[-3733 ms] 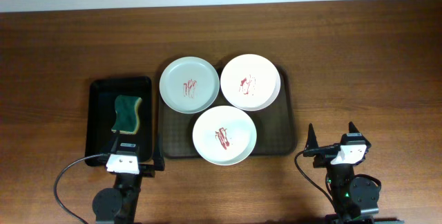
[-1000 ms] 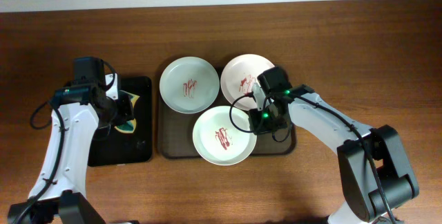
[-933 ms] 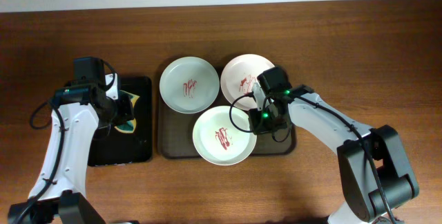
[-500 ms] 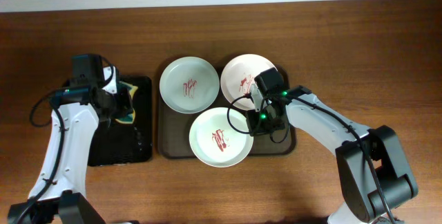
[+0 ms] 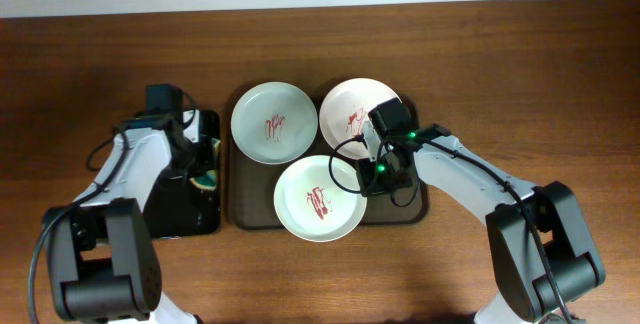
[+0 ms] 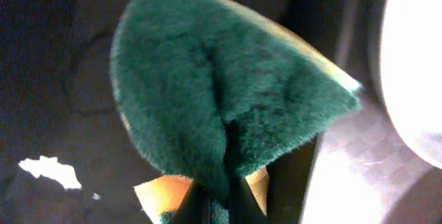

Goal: Clean dirty plates on tray and stack at the side

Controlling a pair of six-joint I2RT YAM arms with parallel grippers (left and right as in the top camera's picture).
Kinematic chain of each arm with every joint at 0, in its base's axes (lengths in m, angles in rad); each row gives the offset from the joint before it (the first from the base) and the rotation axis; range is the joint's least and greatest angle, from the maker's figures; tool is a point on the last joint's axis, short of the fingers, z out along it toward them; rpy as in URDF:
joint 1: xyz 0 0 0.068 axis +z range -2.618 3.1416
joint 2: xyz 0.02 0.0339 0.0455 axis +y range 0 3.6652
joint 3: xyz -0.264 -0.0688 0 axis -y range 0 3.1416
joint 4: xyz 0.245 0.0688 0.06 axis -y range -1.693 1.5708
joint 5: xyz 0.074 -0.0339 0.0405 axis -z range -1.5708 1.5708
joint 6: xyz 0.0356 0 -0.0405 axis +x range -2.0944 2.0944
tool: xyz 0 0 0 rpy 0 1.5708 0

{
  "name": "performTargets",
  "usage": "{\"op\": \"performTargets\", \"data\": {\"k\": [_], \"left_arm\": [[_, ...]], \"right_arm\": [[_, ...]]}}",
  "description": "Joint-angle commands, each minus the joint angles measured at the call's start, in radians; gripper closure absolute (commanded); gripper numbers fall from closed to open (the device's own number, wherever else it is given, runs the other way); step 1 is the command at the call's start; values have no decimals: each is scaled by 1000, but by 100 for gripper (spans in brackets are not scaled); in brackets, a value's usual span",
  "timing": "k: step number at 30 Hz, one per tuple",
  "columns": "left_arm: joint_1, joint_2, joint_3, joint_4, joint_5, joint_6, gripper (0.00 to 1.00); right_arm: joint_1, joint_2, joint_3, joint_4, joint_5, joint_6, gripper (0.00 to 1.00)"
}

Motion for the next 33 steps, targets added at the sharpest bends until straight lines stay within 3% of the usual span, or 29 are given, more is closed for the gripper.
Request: {"op": "performTargets", "data": {"k": [1,6,11,13,16,19,24,28,33], "left_arm": [[-52,9,0,50,19,-10,100],[-55,9,61,40,15,-9,100],[-56,7,252,-168,-40,-10,100],[-74,7,340,-282,39,-9,100],[-153,7,357,-326,241,-9,100],[-290,9,350,-331,281,-11,100],[-523,48,249,-277,280,-233,100],[-592,51,156,-187,273,-470,100],[-624,51,61,-74,195,-536,100]], "right_arm": [[11,5,8,-1,-9,-1,96],[11,5,8,-1,-9,-1,96],[11,5,8,-1,-9,-2,96],[11,5,8,-1,-9,-2,96],[11,5,8,-1,-9,-2,96],[11,5,8,-1,-9,-1,96],[10,5,8,-1,-9,-1,96],[10,5,8,-1,-9,-1,96],[10,5,8,-2,-9,-1,96]]}}
